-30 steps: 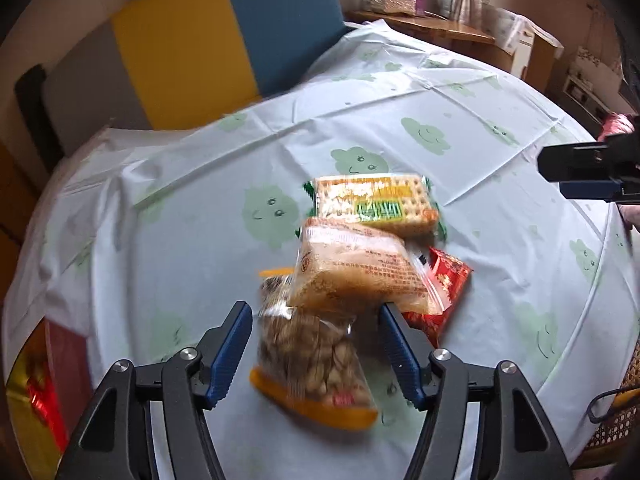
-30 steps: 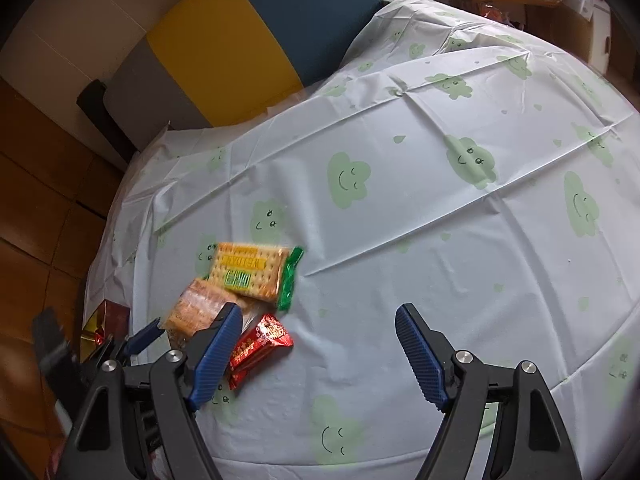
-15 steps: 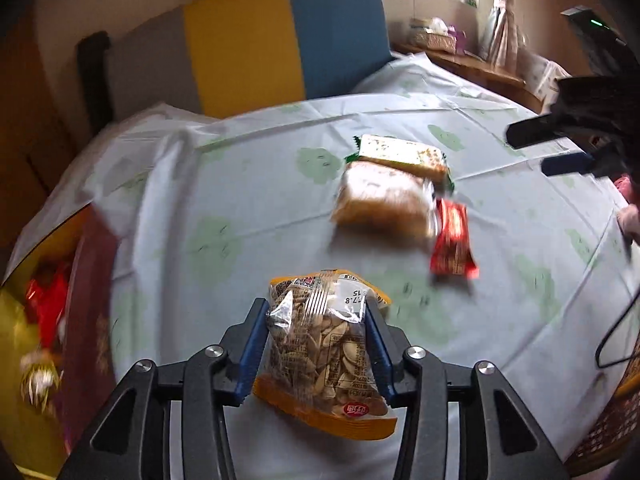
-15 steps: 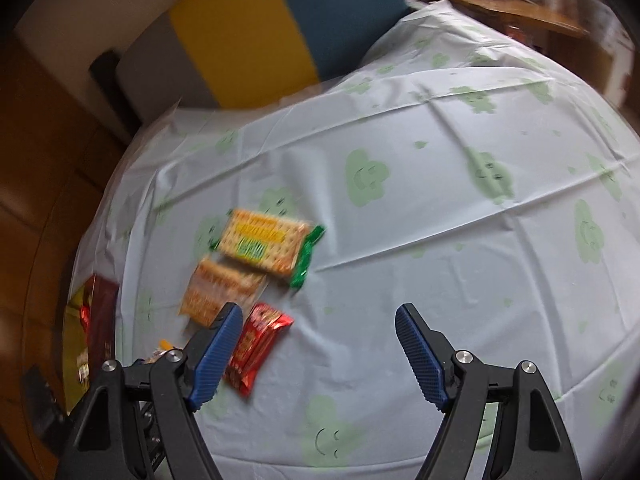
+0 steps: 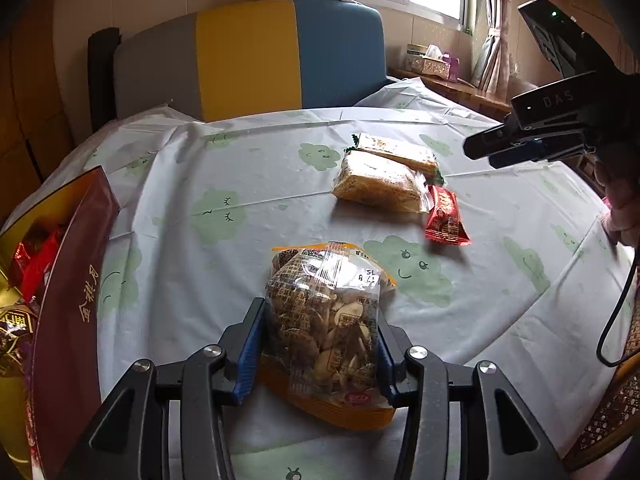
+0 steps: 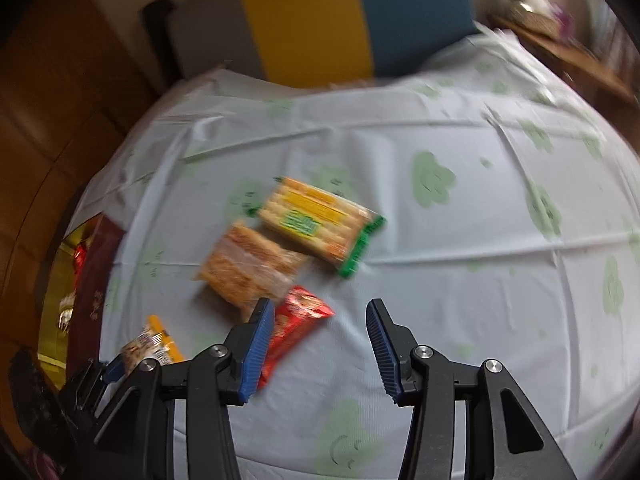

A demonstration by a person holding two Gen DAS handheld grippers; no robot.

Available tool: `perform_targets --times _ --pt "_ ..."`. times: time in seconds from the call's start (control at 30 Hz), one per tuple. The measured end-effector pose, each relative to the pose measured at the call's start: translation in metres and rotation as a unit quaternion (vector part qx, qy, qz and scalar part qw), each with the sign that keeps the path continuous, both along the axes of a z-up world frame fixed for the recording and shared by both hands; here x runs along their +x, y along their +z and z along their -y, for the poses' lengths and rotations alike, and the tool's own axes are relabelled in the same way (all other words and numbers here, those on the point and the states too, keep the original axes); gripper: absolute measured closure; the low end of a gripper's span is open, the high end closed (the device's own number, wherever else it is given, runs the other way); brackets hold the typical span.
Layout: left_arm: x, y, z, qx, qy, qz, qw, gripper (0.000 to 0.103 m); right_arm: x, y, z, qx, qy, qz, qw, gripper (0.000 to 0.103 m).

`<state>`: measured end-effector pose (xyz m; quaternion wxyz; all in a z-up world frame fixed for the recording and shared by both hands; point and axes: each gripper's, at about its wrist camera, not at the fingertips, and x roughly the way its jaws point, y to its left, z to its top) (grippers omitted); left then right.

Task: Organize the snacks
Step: 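Grasp the clear seed bag with orange base with left tool while right tool reaches the pastry bag, then close the right tool on the clear pastry bag and lift while left tool holds seed bag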

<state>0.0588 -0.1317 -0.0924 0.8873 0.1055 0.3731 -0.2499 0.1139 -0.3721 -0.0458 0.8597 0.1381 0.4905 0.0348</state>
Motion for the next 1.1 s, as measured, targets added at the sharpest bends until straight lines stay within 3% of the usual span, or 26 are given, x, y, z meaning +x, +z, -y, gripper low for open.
perform_targets --times 0.07,0.2,0.27,0.37,0.5,0.57,0.63,0.67,0.83,1.03,1.1 --pt "-0.001 -0.001 -0.002 0.0 -0.002 0.007 1.0 0.054 0.006 0.001 -0.015 -0.01 0.027 0.0 1.0 0.052" --pt "-0.003 -0.002 -0.003 -0.004 -0.001 0.012 0.9999 0.054 0.025 0.004 -0.048 -0.04 0.107 0.006 0.993 0.033" --pt "-0.003 -0.002 -0.005 -0.011 -0.001 0.009 0.9999 0.054 0.038 0.002 -0.066 -0.089 0.147 0.007 0.985 0.031" --pt "-0.003 -0.002 -0.007 -0.018 -0.002 0.006 0.9998 0.054 0.058 -0.004 -0.085 -0.122 0.21 -0.01 0.97 0.025" --pt "-0.003 -0.001 -0.009 -0.027 -0.003 0.002 0.9996 0.054 0.083 -0.023 -0.099 -0.161 0.264 -0.039 0.95 0.024" --pt "-0.002 -0.001 -0.01 -0.028 -0.003 0.001 0.9996 0.053 0.093 -0.032 -0.1 -0.169 0.272 -0.049 0.946 0.025" --pt "-0.002 -0.001 -0.01 -0.03 -0.003 0.0 0.9996 0.053 0.098 -0.048 -0.101 -0.174 0.278 -0.067 0.942 0.039" --pt "-0.002 -0.001 -0.01 -0.03 -0.004 0.0 0.9995 0.053 0.096 -0.05 -0.103 -0.179 0.279 -0.058 0.942 0.04" --pt "-0.002 -0.002 -0.009 -0.028 -0.004 0.001 0.9996 0.053 0.08 -0.041 -0.101 -0.155 0.241 -0.041 0.957 0.043" --pt "-0.002 -0.002 -0.009 -0.028 -0.003 -0.001 0.9996 0.053 0.035 0.007 -0.078 -0.107 0.176 0.009 0.979 0.043" --pt "-0.001 -0.001 -0.008 -0.026 -0.004 -0.001 0.9996 0.053 0.024 0.014 -0.071 -0.103 0.157 0.002 0.982 0.042"
